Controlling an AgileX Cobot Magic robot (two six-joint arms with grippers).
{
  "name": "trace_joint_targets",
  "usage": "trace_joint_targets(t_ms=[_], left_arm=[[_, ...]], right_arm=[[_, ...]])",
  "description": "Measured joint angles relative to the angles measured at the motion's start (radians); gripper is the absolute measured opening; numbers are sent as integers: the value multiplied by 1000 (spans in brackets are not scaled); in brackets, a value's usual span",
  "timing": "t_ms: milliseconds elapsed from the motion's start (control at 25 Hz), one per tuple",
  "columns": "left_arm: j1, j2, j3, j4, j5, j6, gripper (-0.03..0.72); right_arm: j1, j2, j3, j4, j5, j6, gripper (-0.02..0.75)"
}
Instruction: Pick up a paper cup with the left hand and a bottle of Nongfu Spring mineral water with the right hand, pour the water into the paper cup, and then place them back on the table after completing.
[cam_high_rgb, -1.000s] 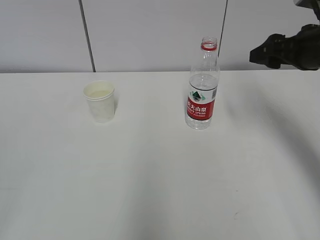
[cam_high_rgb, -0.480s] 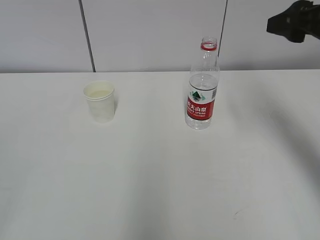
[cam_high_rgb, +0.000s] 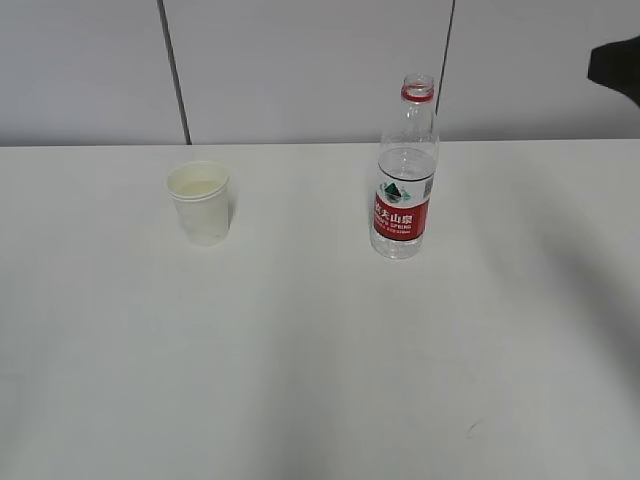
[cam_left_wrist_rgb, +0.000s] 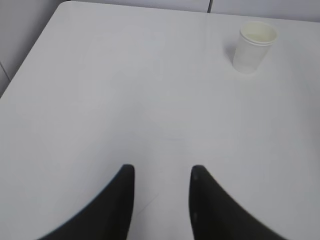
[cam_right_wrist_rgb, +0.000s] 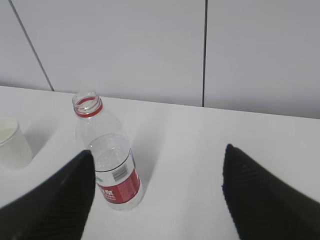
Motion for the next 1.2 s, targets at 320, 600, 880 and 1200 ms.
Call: trace_joint_targets(t_ms=[320, 600, 880, 1200], left_arm=[[0, 0, 0, 0, 0, 0, 238], [0, 0, 0, 0, 0, 0, 238], [0, 0, 0, 0, 0, 0, 238], [0, 0, 0, 0, 0, 0, 238]], right_arm=[[0, -149, 120, 0, 57, -2, 587], [0, -263, 205, 1, 66, -2, 587], [0, -311, 242, 1, 71, -2, 587], [0, -311, 242, 1, 73, -2, 587]])
